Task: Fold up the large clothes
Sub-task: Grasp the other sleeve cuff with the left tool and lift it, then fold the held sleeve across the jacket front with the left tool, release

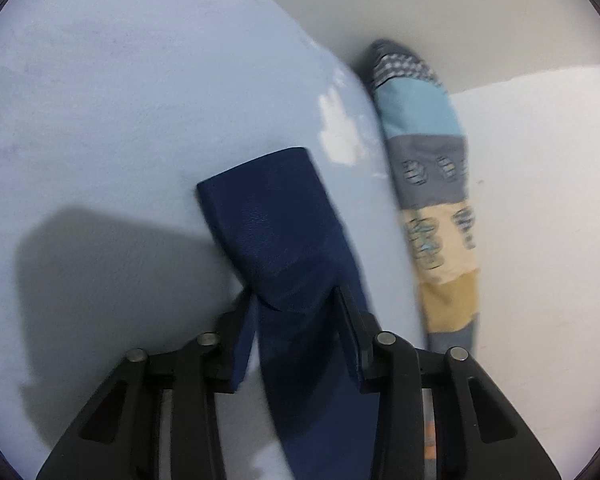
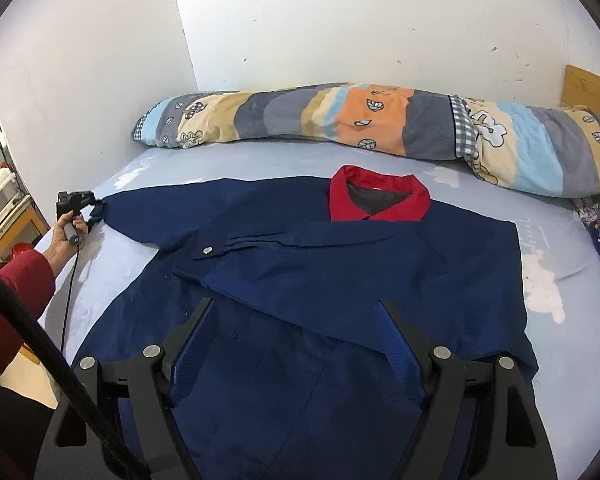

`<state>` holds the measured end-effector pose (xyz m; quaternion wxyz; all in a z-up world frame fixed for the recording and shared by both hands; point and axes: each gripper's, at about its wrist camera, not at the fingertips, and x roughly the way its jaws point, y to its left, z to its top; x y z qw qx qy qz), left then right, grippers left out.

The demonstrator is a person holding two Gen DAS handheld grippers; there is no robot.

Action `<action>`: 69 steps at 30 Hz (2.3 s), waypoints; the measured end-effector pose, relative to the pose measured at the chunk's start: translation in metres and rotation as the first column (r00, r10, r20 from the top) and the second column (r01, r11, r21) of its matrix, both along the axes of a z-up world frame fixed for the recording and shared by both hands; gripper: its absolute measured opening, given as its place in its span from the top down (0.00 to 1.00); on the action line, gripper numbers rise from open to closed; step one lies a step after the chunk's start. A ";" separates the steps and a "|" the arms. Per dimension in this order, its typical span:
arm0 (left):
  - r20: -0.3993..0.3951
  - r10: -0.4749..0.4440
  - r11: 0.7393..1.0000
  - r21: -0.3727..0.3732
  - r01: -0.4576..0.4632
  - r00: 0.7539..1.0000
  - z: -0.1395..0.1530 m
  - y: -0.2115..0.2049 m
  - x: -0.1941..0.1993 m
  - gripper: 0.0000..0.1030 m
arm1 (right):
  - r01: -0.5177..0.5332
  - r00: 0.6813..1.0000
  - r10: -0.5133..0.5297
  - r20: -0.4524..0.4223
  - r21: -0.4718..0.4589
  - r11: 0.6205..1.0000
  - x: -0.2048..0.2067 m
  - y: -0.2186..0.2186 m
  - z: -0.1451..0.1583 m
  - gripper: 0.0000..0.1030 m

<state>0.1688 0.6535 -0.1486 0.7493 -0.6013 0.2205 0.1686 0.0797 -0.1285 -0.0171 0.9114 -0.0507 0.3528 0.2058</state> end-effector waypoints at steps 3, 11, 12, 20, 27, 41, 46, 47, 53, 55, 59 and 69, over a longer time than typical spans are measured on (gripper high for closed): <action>0.033 0.004 1.000 -0.021 -0.003 0.999 0.000 -0.004 -0.001 0.93 | 0.005 1.000 -0.005 -0.003 0.007 1.000 0.001 -0.001 0.000 0.19; 0.007 -0.028 0.999 0.025 0.027 1.000 0.014 -0.010 -0.007 0.93 | 0.009 1.000 -0.009 0.020 0.015 1.000 -0.003 -0.003 0.006 0.19; -0.004 -0.023 0.999 0.029 0.023 1.000 0.015 -0.011 -0.008 0.93 | 0.010 1.000 -0.010 0.024 0.016 1.000 -0.003 -0.003 0.006 0.19; 0.104 -0.187 0.974 0.148 0.171 0.977 0.090 -0.069 -0.005 0.93 | 0.067 0.997 -0.069 0.041 0.033 0.997 0.001 -0.012 0.014 0.19; 0.176 -0.448 0.873 0.298 0.386 0.876 0.205 -0.194 0.019 0.93 | 0.202 0.974 -0.209 0.087 0.085 0.976 0.000 -0.051 0.030 0.19; 0.174 -0.788 0.614 0.300 0.730 0.591 0.261 -0.499 0.056 0.93 | 0.408 0.876 -0.444 0.186 0.205 0.890 -0.018 -0.136 0.066 0.19; 0.109 -0.851 0.523 0.271 0.808 0.514 0.224 -0.605 0.062 0.93 | 0.453 0.845 -0.498 0.195 0.236 0.860 -0.025 -0.157 0.075 0.19; 0.086 -0.860 0.506 0.263 0.821 0.502 0.212 -0.623 0.061 0.93 | 0.462 0.838 -0.510 0.196 0.243 0.853 -0.026 -0.161 0.075 0.19; -0.196 -0.885 0.372 0.245 0.895 0.421 0.117 -0.726 0.054 0.91 | 0.482 0.827 -0.533 0.179 0.264 0.836 -0.025 -0.178 0.076 0.19; -0.316 -0.874 0.304 0.236 0.923 0.369 0.087 -0.749 0.051 0.73 | 0.490 0.824 -0.539 0.174 0.257 0.833 -0.023 -0.179 0.074 0.19; -0.390 -0.880 0.164 0.283 0.945 0.270 0.077 -0.773 0.024 0.46 | 0.491 0.827 -0.536 0.167 0.250 0.835 -0.020 -0.178 0.070 0.19; -0.387 -0.835 0.163 0.506 0.847 0.391 0.151 -0.698 0.023 0.22 | 0.474 0.863 -0.493 0.113 0.159 0.866 0.018 -0.157 0.046 0.19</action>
